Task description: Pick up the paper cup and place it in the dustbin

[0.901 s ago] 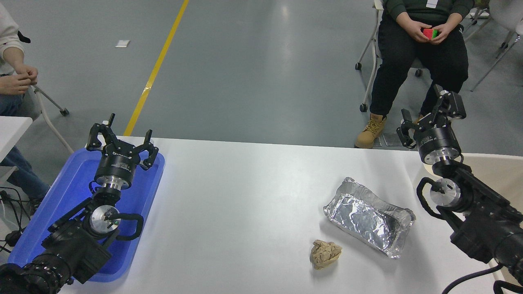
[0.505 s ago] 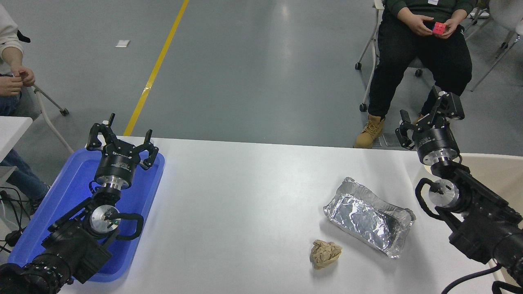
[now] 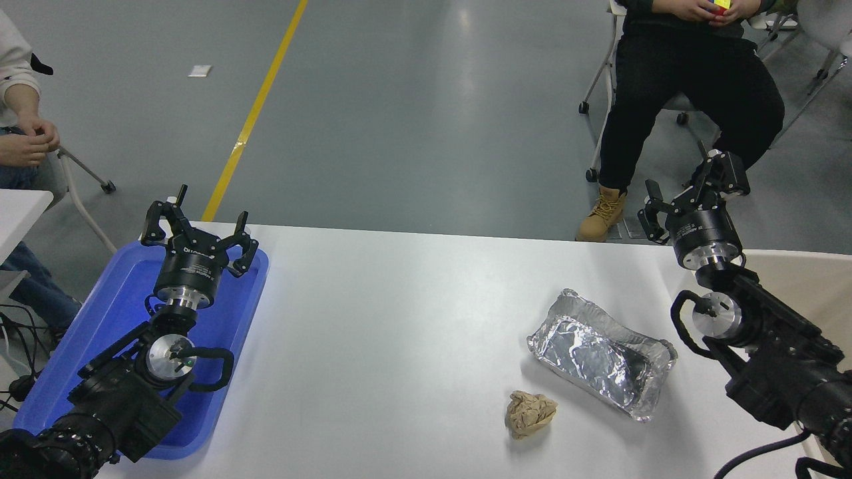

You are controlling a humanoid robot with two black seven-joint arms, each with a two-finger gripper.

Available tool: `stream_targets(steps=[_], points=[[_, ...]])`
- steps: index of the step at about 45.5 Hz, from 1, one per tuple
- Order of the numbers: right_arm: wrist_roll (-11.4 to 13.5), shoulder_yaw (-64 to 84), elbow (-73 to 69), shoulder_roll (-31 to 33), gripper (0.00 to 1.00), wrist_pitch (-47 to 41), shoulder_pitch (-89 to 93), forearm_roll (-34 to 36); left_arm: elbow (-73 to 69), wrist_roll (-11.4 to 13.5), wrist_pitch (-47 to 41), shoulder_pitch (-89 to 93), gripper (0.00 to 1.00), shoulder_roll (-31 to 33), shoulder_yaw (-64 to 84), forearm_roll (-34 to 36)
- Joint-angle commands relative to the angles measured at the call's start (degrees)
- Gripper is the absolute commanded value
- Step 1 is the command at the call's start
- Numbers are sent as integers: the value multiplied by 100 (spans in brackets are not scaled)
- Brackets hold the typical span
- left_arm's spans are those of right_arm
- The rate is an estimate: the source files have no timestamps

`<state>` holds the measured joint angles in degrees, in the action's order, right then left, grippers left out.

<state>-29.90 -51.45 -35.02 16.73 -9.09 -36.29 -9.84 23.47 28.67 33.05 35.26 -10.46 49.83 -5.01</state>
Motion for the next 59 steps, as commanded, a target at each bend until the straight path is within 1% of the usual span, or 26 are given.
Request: stream_targets(steps=[1, 9, 17, 49, 59], points=[[1, 231, 13, 41, 100, -31, -9, 0, 0, -2, 0, -1, 100, 0, 0, 0], [1, 240, -4, 76, 100, -40, -27, 0, 0, -2, 0, -1, 100, 0, 0, 0], [-7, 240, -4, 261, 100, -31, 43, 0, 0, -2, 0, 8, 100, 0, 0, 0], [-8, 249, -101, 199, 100, 12, -18, 18, 0, -2, 0, -1, 100, 0, 0, 0], [-8, 275, -66, 392, 100, 12, -1, 9, 0, -2, 0, -1, 100, 0, 0, 0]])
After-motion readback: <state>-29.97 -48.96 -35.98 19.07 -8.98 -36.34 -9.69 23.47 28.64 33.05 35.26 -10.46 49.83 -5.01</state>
